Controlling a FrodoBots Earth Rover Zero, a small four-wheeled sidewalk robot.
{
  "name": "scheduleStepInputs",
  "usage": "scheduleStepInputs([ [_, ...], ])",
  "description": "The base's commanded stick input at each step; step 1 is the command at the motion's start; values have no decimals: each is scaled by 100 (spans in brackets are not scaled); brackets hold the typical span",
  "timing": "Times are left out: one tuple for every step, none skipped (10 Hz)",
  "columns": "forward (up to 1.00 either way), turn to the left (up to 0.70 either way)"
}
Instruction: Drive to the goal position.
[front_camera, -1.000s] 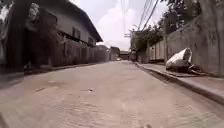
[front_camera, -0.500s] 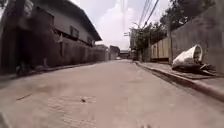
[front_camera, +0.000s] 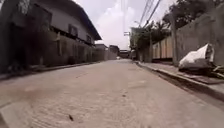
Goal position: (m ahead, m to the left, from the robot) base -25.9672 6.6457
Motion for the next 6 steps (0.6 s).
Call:
scheduleStepInputs([
  [100,0],
  [100,0],
  [84,16],
  [0,100],
  [0,100],
  [0,100],
])
